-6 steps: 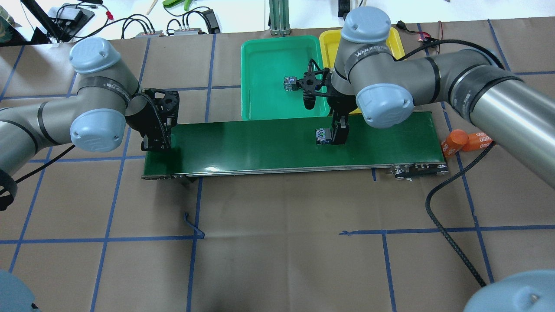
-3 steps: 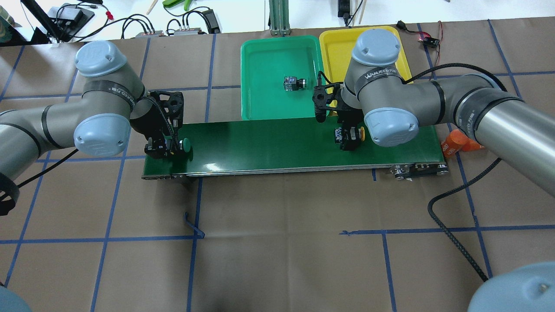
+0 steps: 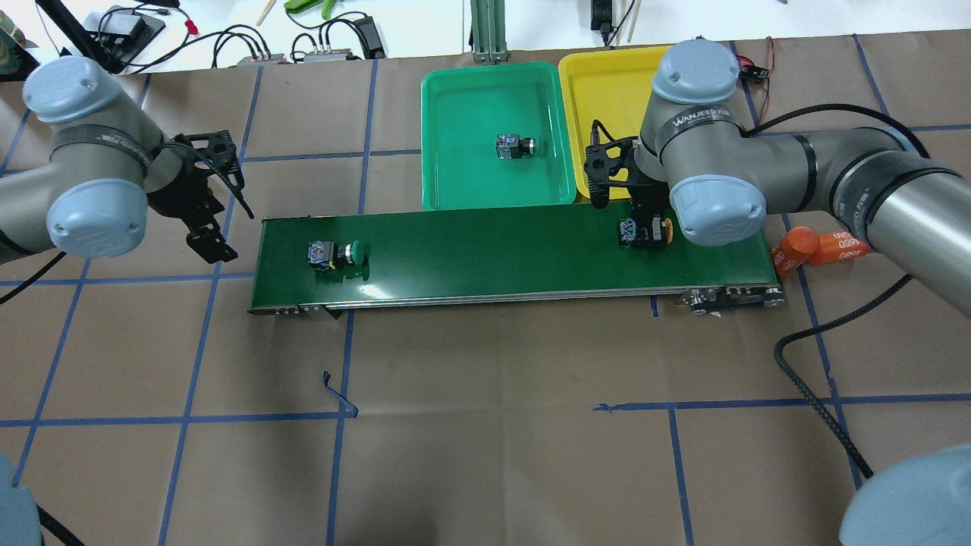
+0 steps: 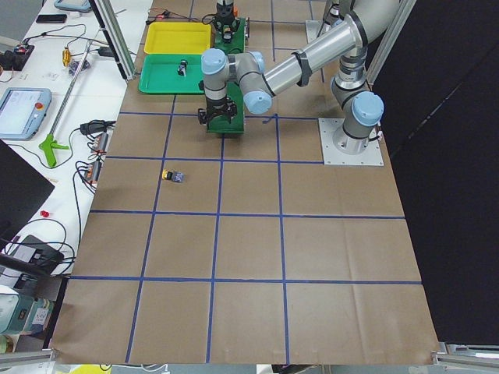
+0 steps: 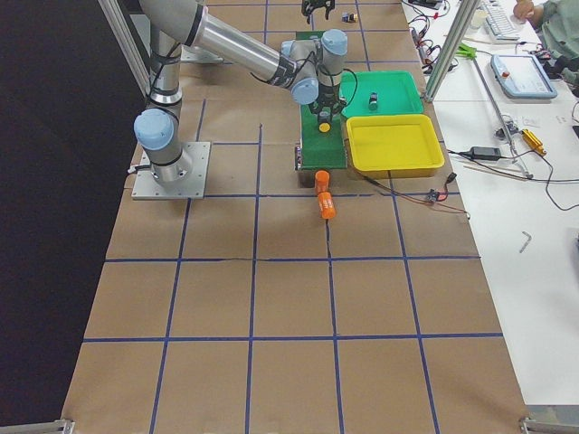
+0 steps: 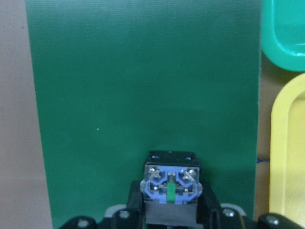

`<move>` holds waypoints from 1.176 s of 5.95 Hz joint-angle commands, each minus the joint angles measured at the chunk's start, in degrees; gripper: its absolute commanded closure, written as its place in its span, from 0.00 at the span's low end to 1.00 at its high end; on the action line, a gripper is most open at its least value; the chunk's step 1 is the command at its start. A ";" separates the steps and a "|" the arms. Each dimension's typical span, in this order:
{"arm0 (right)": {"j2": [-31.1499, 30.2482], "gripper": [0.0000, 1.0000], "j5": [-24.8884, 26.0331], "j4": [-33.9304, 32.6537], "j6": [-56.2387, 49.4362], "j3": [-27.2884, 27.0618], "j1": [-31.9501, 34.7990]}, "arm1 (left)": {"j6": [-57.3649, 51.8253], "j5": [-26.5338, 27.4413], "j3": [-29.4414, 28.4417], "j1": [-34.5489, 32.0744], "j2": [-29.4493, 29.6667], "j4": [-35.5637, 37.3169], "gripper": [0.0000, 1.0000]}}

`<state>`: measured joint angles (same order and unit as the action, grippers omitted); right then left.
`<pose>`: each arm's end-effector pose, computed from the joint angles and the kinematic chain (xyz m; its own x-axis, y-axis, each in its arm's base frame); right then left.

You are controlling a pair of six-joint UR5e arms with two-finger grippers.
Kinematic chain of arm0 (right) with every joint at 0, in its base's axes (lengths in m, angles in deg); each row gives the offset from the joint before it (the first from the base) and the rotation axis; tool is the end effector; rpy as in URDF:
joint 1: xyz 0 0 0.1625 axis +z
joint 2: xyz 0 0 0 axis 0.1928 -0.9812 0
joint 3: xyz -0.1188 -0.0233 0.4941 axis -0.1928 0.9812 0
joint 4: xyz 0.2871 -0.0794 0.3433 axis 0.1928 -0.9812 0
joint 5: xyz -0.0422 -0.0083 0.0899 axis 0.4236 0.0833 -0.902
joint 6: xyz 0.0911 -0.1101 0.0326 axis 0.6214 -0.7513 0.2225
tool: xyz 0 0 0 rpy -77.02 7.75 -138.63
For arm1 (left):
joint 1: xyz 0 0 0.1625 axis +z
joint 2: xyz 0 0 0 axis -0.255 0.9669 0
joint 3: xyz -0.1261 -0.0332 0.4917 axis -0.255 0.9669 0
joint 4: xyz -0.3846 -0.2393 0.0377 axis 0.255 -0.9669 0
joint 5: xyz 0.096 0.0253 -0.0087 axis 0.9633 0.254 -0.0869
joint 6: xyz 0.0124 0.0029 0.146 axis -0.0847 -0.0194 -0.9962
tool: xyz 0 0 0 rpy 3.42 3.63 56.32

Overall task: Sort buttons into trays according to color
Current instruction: 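Carry yellow button to yellow tray with right while left reaches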

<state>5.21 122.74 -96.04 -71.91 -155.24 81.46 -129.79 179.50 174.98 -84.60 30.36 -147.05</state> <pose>0.1571 -0.6246 0.2627 -0.0201 -0.9998 0.0023 -0.9994 0.0202 0.0298 0.0870 -0.6258 0.2915 -0.4835 0.8742 -0.0442 0.8753 0.4834 -0.0127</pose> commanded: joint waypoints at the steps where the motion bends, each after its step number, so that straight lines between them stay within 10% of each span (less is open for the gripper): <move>1: -1.30 0.89 2.57 0.04 -1.10 1.17 -1.42 | 12.69 0.16 -4.32 5.04 3.44 2.46 0.04; 3: -0.99 0.88 2.42 0.82 -1.53 9.29 -1.35 | 20.64 -0.27 -10.64 9.09 12.57 9.46 0.04; 7: 21.33 0.87 -1.89 3.73 -8.04 31.66 -1.35 | 38.16 -0.98 -19.54 8.75 22.27 11.79 0.06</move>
<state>22.68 122.02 -92.52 -79.19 -126.05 80.11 -94.82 178.84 157.09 -75.67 51.07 -135.36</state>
